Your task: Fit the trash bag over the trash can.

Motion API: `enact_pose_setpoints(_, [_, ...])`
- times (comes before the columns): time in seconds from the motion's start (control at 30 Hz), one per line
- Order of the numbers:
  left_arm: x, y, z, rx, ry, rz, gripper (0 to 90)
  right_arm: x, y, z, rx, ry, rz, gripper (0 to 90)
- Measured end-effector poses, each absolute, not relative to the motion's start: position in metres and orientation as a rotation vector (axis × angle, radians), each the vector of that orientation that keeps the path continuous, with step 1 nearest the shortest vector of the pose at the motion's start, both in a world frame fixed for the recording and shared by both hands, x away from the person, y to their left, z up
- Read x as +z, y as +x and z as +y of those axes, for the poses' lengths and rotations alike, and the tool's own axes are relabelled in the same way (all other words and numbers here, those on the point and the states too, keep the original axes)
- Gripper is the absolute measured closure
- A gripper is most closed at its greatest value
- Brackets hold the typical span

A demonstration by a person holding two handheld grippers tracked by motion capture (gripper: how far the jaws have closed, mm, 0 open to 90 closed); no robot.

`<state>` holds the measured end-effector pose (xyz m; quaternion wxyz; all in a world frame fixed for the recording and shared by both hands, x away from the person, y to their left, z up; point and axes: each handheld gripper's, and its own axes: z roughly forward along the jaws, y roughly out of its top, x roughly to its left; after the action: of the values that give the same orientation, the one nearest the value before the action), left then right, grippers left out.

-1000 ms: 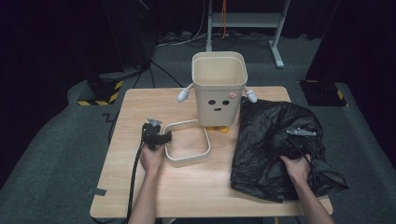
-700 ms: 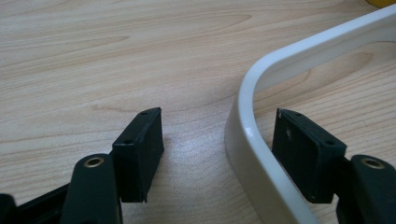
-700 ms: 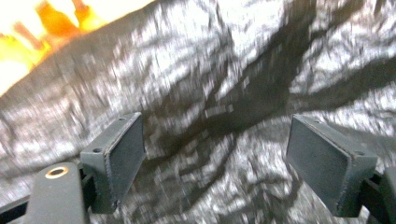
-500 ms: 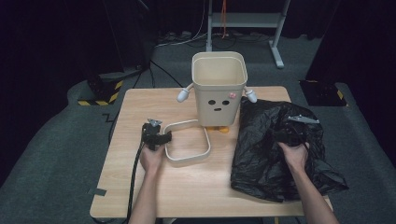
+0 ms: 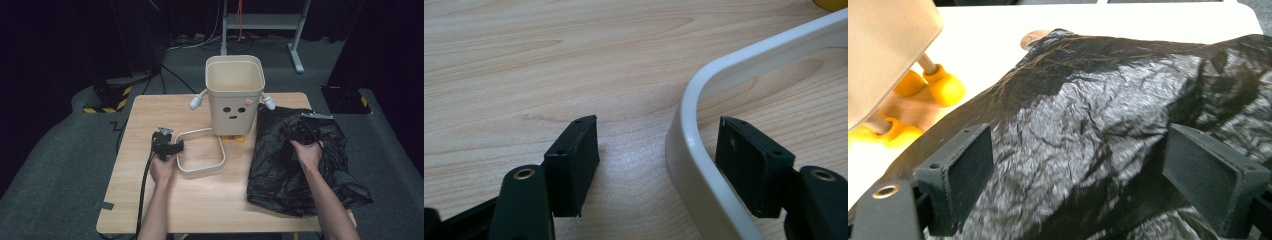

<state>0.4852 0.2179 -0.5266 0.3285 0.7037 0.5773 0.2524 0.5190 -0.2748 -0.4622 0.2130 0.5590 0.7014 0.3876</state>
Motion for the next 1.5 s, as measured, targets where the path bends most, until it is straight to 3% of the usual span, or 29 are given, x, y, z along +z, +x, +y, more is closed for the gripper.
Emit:
enact_pose_setpoints(0.57, [-0.527, 0.485, 0.218, 0.659, 1.841, 1.511, 33.3, -0.493, 0.547, -0.258, 1.035, 1.627, 2.001, 14.6])
enact_pose_setpoints(0.93, [-0.527, 0.485, 0.218, 0.657, 1.842, 1.509, 32.9, -0.513, 0.553, -0.251, 0.934, 1.667, 2.022, 21.0])
enact_pose_setpoints(1.07, [-0.527, 0.485, 0.218, 0.657, 1.841, 1.509, 32.9, -0.515, 0.551, -0.249, 0.896, 1.641, 2.004, 27.3])
enact_pose_setpoints(1.17, [-0.527, 0.485, 0.218, 0.658, 1.842, 1.51, 33.0, -0.516, 0.548, -0.246, 0.812, 1.531, 2.025, 41.1])
enact_pose_setpoints(1.5, [-0.527, 0.485, 0.218, 0.659, 1.843, 1.509, 33.0, -0.514, 0.544, -0.243, 0.828, 1.514, 2.032, 73.4])
